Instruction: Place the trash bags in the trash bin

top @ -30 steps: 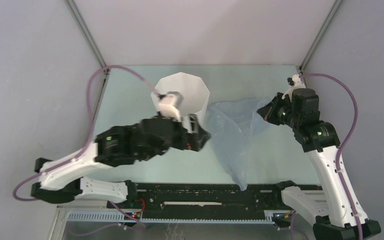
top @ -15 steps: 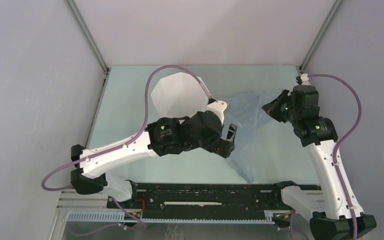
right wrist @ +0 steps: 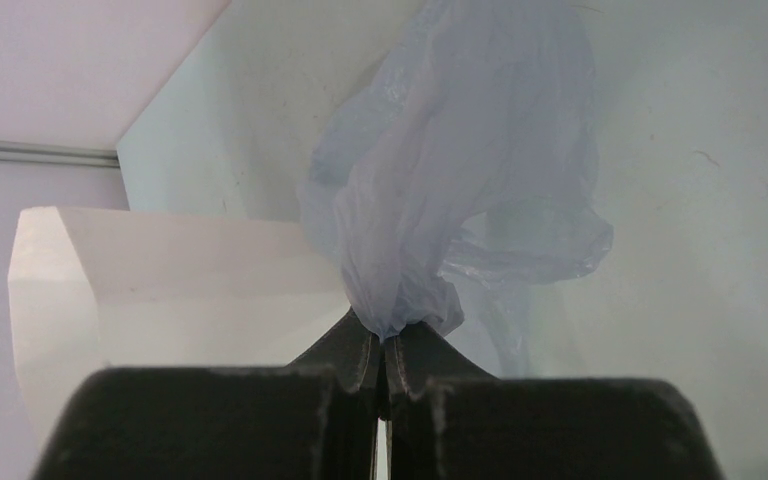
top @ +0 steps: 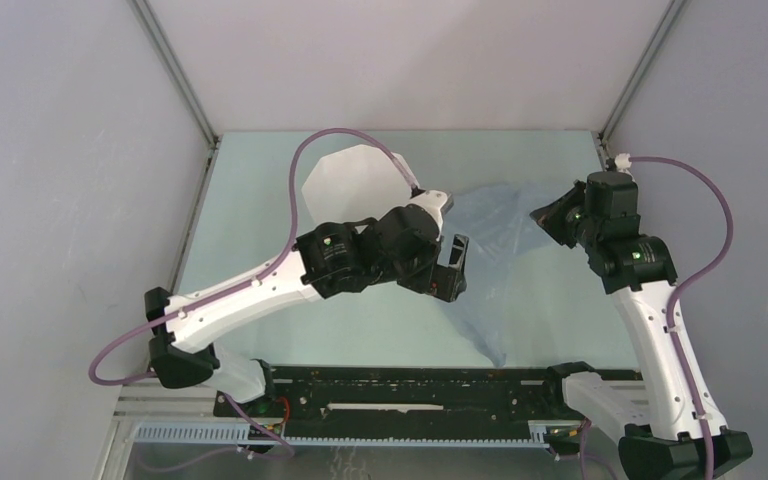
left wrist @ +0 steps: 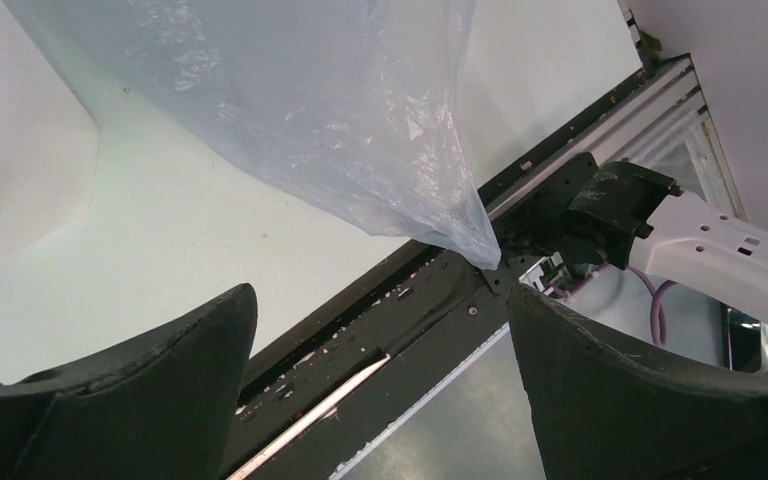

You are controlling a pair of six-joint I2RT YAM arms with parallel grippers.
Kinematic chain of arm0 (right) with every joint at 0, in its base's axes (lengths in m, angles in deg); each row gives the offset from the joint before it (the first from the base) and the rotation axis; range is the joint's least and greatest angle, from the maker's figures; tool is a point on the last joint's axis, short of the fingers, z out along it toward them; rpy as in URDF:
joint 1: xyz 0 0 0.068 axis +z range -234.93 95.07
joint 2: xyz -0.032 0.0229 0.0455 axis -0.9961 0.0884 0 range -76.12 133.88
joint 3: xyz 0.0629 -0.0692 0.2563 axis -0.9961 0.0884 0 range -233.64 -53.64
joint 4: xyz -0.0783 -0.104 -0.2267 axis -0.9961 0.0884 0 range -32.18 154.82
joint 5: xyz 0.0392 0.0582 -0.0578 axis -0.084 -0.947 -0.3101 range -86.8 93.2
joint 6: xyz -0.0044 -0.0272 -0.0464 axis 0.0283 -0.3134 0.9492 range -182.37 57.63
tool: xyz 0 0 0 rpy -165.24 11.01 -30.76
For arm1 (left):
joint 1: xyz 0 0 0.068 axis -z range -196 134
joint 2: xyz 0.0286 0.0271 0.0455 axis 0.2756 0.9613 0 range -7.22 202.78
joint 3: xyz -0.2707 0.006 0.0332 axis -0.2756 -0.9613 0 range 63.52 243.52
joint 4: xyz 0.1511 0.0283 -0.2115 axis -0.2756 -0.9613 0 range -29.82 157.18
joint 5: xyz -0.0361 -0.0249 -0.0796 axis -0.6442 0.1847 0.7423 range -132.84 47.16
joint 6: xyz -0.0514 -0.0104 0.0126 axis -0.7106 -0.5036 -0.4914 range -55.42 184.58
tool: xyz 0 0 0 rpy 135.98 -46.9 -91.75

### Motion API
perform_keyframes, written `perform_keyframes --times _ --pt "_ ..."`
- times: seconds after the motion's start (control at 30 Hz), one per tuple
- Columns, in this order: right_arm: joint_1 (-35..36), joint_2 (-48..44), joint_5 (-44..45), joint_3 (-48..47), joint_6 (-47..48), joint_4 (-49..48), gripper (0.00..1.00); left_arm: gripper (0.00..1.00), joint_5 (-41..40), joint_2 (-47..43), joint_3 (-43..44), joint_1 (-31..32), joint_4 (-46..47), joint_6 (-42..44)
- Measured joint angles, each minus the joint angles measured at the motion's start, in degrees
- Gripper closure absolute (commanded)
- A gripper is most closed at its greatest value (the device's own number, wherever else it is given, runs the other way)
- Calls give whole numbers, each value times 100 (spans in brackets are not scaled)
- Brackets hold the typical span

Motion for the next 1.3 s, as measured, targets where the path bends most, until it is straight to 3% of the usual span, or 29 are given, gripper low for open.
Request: perform_keyframes --times 0.4,0.6,0.73,0.93,1.1,1.2,1.3 --pt "0 -2 -22 0 -83 -11 100 0 299 564 33 -109 -201 55" --pt "-4 0 -46 -28 -85 -44 100 4 931 1991 1130 17 -70 573" --pt "-4 -11 -48 -131 -31 -44 100 0 1069 2527 1023 107 260 772" --pt "-7 -111 0 -170 149 -31 100 0 254 2621 859 496 601 1091" --pt "-7 -111 -7 -175 247 -2 100 25 -455 2946 1178 835 446 1115" --pt "-7 -122 0 -175 326 4 100 48 -682 3161 1187 723 262 1093" --pt "-7 -181 59 -175 457 35 100 60 -850 3156 1016 483 136 1117"
